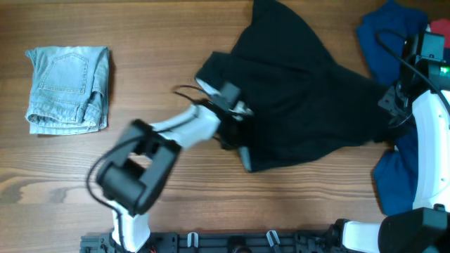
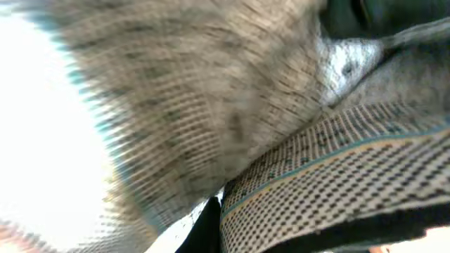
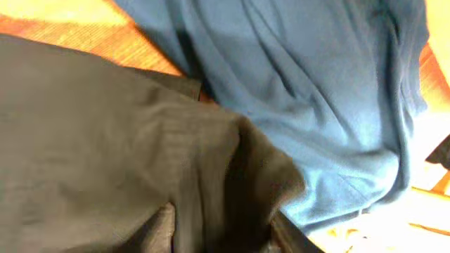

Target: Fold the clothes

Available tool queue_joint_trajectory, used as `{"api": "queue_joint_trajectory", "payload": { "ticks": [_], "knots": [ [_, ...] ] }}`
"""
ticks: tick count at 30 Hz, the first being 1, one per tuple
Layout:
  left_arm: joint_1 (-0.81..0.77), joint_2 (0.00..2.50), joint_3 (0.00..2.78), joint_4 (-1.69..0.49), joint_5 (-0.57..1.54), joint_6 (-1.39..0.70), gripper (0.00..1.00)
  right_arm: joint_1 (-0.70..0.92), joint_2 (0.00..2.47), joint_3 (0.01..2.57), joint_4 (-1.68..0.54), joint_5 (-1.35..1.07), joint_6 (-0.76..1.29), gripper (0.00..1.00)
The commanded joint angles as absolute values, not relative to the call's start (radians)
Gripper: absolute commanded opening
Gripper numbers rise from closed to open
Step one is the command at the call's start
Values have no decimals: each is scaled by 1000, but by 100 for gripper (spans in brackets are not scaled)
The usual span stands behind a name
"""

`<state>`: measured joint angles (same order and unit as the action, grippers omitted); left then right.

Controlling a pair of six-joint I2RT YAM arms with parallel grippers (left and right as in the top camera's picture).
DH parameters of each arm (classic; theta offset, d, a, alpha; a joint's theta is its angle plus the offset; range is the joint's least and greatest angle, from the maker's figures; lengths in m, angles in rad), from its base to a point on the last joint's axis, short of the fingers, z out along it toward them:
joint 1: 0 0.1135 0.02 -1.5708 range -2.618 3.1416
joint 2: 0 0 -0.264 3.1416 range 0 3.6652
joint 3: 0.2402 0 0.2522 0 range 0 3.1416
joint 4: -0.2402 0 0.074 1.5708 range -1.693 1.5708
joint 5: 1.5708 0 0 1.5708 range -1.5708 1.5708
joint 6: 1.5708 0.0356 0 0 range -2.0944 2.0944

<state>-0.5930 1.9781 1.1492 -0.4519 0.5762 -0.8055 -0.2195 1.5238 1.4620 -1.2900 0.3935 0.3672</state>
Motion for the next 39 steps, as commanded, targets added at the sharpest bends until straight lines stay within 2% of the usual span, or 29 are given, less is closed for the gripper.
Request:
{"api": "queue_joint_trajectory", "payload": {
  "ticks": [1,5,7,12,16,22,28,39],
  "knots": [
    [-428,1885,1143,-577,503,-579,4,-224,1515,1466,-1311,354,339,45],
    [-171,1792,1143,-739,421,-503,4,-224,1515,1466,-1330,352,339,46],
    [-65,1748,1143,-795,412,-472,4,-224,1515,1465,-1336,314,335,51],
    [98,1681,1143,-928,347,-470,4,-224,1515,1463,-1336,-14,195,55],
    [54,1681,1143,-979,346,-425,4,-217,1515,1404,-1316,-199,152,57],
    [-35,1681,1143,-1046,290,-422,4,-167,1515,1143,-1150,-261,161,65],
    [-88,1681,1143,-1198,117,-426,4,-143,1515,892,-839,-260,247,68],
    [-88,1681,1133,-1196,91,-427,4,-143,1546,777,-611,-261,300,68]
  ]
}}
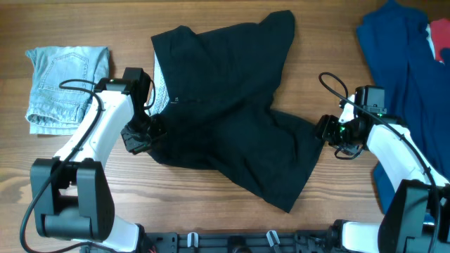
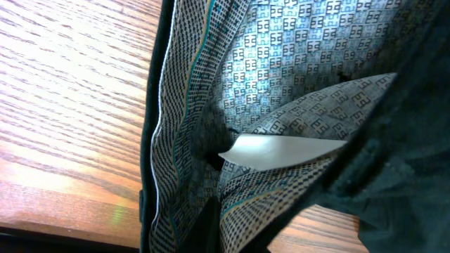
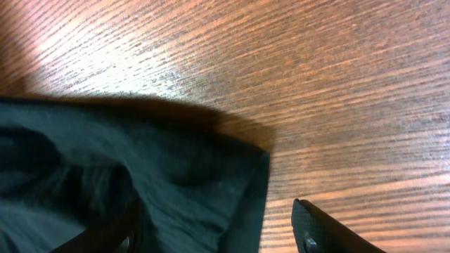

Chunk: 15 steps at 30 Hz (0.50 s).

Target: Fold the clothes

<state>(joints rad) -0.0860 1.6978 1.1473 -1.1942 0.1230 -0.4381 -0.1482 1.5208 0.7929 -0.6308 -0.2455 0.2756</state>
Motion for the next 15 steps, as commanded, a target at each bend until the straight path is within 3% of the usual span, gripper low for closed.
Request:
{"api": "queue_joint_trajectory", "payload": {
  "ticks": [1,3,5,7,9,10,15],
  "knots": [
    [-87,1681,1124,-1193,86,-426,4,-143,1565,777,-598,-261,300,67],
    [-87,1681,1107,-1181,79,-426,4,-143,1596,777,-571,-261,308,66],
    [-87,1681,1085,-1158,80,-427,4,-143,1626,777,-526,-264,317,57],
    [-87,1681,1060,-1132,79,-430,4,-143,1648,777,-471,-264,315,39],
    [-87,1681,1045,-1112,76,-430,4,-143,1652,778,-439,-264,315,11],
    [-87,1681,1041,-1106,72,-430,4,-143,1652,778,-427,-263,315,4],
    [-87,1681,1039,-1095,-2,-461,4,-147,1651,856,-441,-146,315,4]
  ]
}}
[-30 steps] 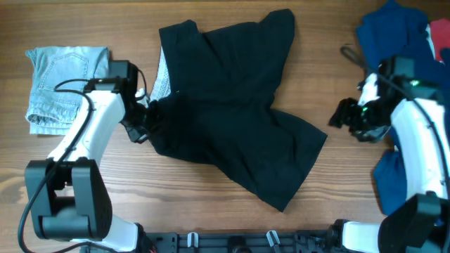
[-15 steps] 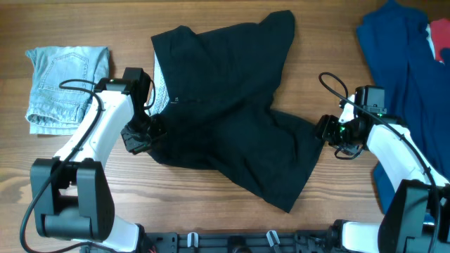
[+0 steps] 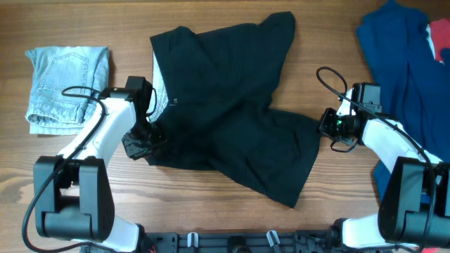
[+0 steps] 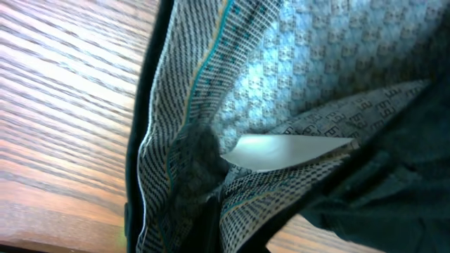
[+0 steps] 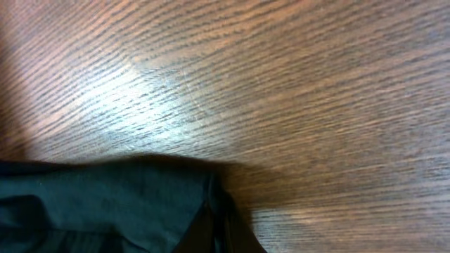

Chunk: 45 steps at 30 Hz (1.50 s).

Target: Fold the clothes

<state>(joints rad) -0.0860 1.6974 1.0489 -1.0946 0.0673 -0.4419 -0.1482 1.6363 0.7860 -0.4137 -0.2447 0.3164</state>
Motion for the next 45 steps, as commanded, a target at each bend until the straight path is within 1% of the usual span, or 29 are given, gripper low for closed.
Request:
{"api": "queue_joint_trajectory", "payload": {
  "ticks": [1,6,8,12,15,17,18,19,20,23,25,27,28,30,31,32,34,36,37,40,42,43,45],
  "knots": [
    [-87,1681,1039,-1095,-1,-464,4,-151,1651,896,-472,-96,315,4],
    [-87,1681,1023,-1100,2,-487,4,-188,1651,1033,-591,144,318,4],
    [-87,1681,1011,-1098,2,-487,4,-202,1651,1045,-606,181,317,5],
    [-87,1681,998,-1092,3,-511,4,-204,1651,1045,-618,156,313,5],
    [-87,1681,998,-1092,2,-510,4,-204,1649,1047,-671,-2,266,7],
    [-87,1681,998,-1082,2,-510,4,-204,1650,1043,-748,-96,262,14],
    [-87,1681,998,-1074,2,-511,4,-204,1650,1028,-764,-124,262,23],
    [-87,1681,998,-1063,2,-511,4,-204,1650,1010,-764,-144,261,36],
    [-87,1681,998,-1051,2,-511,4,-203,1650,990,-756,-160,253,39],
    [-87,1681,998,-1027,3,-514,4,-199,1653,937,-709,-209,221,40],
    [-87,1681,998,-1020,3,-518,4,-199,1665,904,-657,-255,208,45],
    [-87,1681,998,-1019,3,-518,4,-199,1682,873,-588,-269,210,53],
    [-87,1681,998,-1020,2,-518,4,-199,1698,865,-553,-277,210,59],
    [-87,1681,998,-1020,2,-517,4,-199,1738,863,-501,-333,209,63],
    [-87,1681,998,-1020,2,-517,4,-199,1772,863,-481,-343,214,61],
    [-87,1681,998,-1020,2,-517,5,-199,1788,863,-478,-343,214,57],
    [-87,1681,998,-1020,2,-517,6,-194,1821,863,-474,-343,213,37],
    [-87,1681,998,-1020,2,-517,8,-177,1848,863,-472,-347,205,13],
    [-87,1681,998,-1020,2,-517,9,-169,1852,863,-472,-352,200,4],
    [-87,1681,998,-1020,2,-517,9,-149,1850,864,-469,-355,183,4],
    [-87,1681,998,-1020,2,-517,10,-150,1843,864,-471,-317,188,4],
    [-87,1681,998,-1020,2,-517,9,-150,1836,865,-472,-279,208,4],
    [-87,1681,998,-1012,3,-517,9,-150,1798,875,-498,-107,306,4]
  ]
}}
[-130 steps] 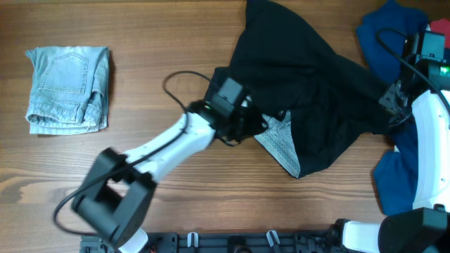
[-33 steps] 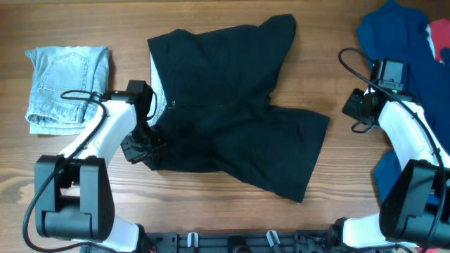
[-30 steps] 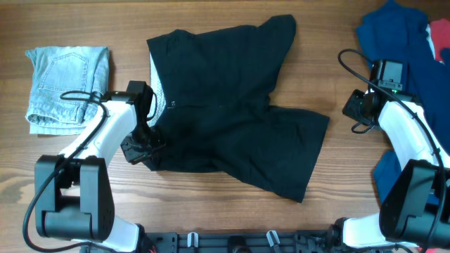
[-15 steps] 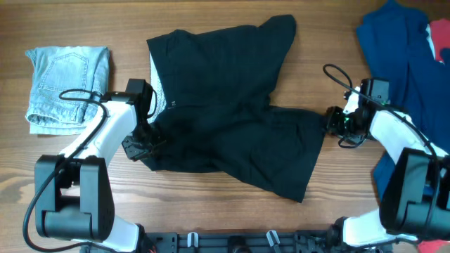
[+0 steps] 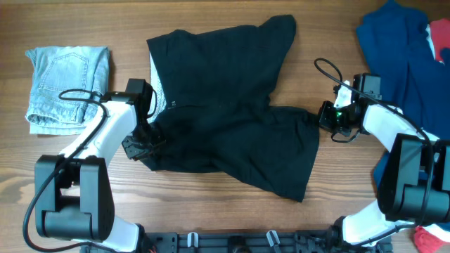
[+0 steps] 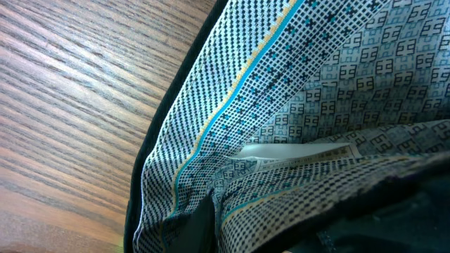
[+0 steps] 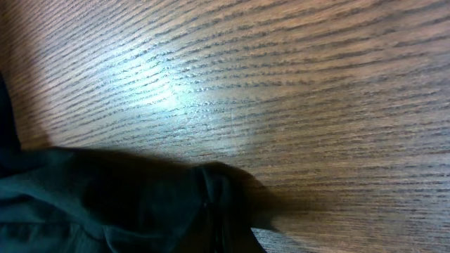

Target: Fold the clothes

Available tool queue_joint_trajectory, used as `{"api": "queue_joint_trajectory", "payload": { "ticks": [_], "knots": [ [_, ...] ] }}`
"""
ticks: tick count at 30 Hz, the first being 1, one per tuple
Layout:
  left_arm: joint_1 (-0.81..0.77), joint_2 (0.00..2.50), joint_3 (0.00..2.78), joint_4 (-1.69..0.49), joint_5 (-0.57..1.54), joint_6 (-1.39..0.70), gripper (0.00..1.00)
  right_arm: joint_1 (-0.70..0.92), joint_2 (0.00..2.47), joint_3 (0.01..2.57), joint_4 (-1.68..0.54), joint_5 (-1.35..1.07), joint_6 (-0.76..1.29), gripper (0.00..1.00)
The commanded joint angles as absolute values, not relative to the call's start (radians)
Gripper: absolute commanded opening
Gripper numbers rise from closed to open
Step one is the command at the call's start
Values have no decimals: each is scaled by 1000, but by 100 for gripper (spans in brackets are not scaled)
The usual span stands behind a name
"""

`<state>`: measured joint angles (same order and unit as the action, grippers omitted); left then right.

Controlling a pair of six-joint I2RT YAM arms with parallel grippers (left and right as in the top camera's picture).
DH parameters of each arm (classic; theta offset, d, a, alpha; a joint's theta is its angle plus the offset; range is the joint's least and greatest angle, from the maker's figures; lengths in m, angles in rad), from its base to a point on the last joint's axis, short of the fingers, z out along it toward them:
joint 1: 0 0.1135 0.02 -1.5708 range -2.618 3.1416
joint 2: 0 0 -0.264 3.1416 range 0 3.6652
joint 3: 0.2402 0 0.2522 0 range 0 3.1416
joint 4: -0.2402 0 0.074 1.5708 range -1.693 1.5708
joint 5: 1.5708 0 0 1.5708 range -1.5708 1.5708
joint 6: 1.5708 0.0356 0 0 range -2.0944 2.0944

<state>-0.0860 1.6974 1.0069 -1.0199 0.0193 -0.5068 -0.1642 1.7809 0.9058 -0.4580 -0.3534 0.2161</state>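
Black shorts [image 5: 225, 105] lie spread across the middle of the table, with the patterned waistband lining [image 6: 295, 105] turned out at their left edge. My left gripper [image 5: 144, 140] is shut on that waistband; in the left wrist view its fingers [image 6: 214, 214] pinch the lining beside a white label [image 6: 295, 150]. At the right edge of the shorts, my right gripper [image 5: 325, 116] is shut on a bunched bit of black fabric [image 7: 105, 200]. In the right wrist view the cloth hides most of that gripper [image 7: 219, 221].
Folded light-blue jeans [image 5: 68, 88] lie at the far left. A blue garment [image 5: 397, 49] lies heaped at the right edge, with something red [image 5: 439, 31] beside it. Bare wooden table [image 5: 351, 197] shows in front of the shorts.
My right gripper has moved a little left and away from me with the fabric edge in it. The lower leg hem now lies further right. My left gripper still holds the waistband in nearly the same spot.
At first the black shorts were bunched right of centre, both arms at them, next to the blue pile. Then they lay across the centre, left gripper on the waistband, right fingers apart round the right edge. Then the right gripper was shut on that edge, and still is.
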Motion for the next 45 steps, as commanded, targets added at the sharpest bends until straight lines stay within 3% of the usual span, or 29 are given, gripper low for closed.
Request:
{"api": "queue_joint_trajectory", "payload": {
  "ticks": [1,7,15,18,22,28,34,37,39,42,43,44,45],
  "knots": [
    [-87,1681,998,-1008,3,-518,10,-151,1778,881,-507,-56,330,4],
    [-87,1681,998,-986,26,-518,10,-152,1610,911,-493,219,396,4],
    [-87,1681,998,-987,26,-517,9,-152,1580,913,-447,231,370,4],
    [-87,1681,998,-989,26,-517,31,-152,1557,913,-504,196,367,4],
    [-87,1681,998,-1011,25,-517,47,-152,1463,913,-590,127,362,4],
    [-87,1681,998,-1081,25,-517,47,-152,1398,911,-754,-171,288,4],
    [-87,1681,998,-1115,25,-517,46,-131,1401,855,-875,-249,289,4],
    [-87,1681,998,-1118,26,-517,40,-103,1401,810,-861,-267,291,5],
    [-87,1681,997,-1125,25,-517,31,-74,1401,759,-815,-289,300,4],
    [-87,1681,975,-1127,25,-517,30,-41,1403,672,-727,-290,361,4],
    [-87,1681,967,-1127,25,-517,33,-36,1403,647,-697,-290,378,5],
    [-87,1681,962,-1136,26,-517,49,-36,1404,626,-675,-290,392,5],
    [-87,1681,961,-1158,25,-516,57,-36,1404,604,-648,-290,397,5]
  ]
}}
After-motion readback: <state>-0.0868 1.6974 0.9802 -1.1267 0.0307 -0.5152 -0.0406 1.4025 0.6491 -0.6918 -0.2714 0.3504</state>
